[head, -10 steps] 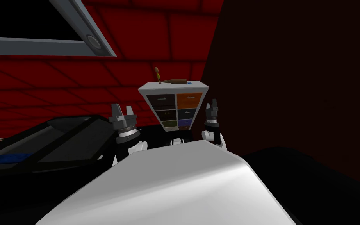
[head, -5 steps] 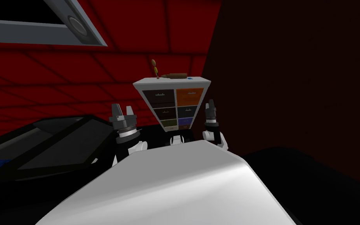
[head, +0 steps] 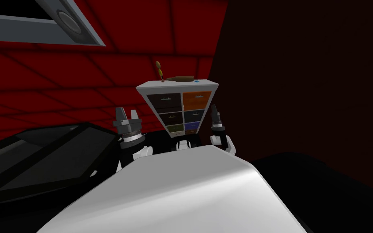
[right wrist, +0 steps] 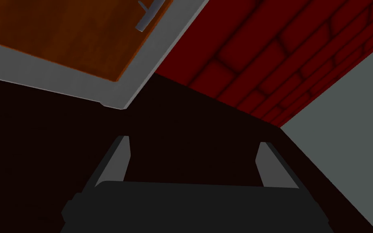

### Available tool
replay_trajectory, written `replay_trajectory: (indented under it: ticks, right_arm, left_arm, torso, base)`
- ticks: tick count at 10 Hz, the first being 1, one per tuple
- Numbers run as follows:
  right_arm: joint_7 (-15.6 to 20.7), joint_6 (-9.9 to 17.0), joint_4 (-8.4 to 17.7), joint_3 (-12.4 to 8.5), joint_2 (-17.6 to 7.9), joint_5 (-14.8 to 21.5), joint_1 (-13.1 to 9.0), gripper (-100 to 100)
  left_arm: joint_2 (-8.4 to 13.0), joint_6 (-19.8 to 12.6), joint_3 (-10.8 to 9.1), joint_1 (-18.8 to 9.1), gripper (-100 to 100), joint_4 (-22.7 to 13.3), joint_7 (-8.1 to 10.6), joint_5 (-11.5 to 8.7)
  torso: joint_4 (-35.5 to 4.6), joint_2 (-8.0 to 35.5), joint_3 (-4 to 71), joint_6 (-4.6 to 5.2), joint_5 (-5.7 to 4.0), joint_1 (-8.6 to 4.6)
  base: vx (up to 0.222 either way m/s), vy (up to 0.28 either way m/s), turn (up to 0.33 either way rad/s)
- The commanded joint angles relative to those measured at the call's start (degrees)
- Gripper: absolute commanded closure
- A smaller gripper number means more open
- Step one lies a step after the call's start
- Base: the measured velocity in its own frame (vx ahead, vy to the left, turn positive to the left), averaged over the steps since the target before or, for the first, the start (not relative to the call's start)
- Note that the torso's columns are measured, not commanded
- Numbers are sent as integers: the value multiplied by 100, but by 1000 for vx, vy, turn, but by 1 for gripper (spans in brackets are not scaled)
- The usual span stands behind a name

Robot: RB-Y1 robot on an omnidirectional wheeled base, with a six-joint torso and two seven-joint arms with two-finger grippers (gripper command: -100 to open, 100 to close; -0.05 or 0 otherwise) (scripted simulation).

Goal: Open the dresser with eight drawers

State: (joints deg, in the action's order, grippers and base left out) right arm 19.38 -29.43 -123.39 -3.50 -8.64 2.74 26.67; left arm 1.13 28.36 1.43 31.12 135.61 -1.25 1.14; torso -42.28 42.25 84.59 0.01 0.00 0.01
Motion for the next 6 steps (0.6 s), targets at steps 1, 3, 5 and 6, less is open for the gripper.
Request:
replay_trajectory:
  ticks: [1,3,5,6]
  right_arm:
    - [420,-94,179,21,-101,201,-74,-100]
    - [702,-158,298,33,-162,337,-118,-100]
    - [974,-226,422,46,-221,480,-164,-100]
    - [1061,-226,422,46,-221,480,-164,-100]
  left_arm:
    - [0,0,0,0,0,0,0,0]
    - [0,0,0,-1,0,0,0,0]
    - [0,0,0,-1,0,0,0,0]
    - [0,0,0,0,0,0,0,0]
  torso:
    - [0,3,-1,-2,0,-1]
    - [-2,8,-5,-1,0,-4]
    - [0,2,-1,-2,0,-2]
    - [0,0,0,0,0,1]
  base:
    - [21,57,-82]
    - [20,46,-77]
    - [27,50,-70]
    - [21,51,-57]
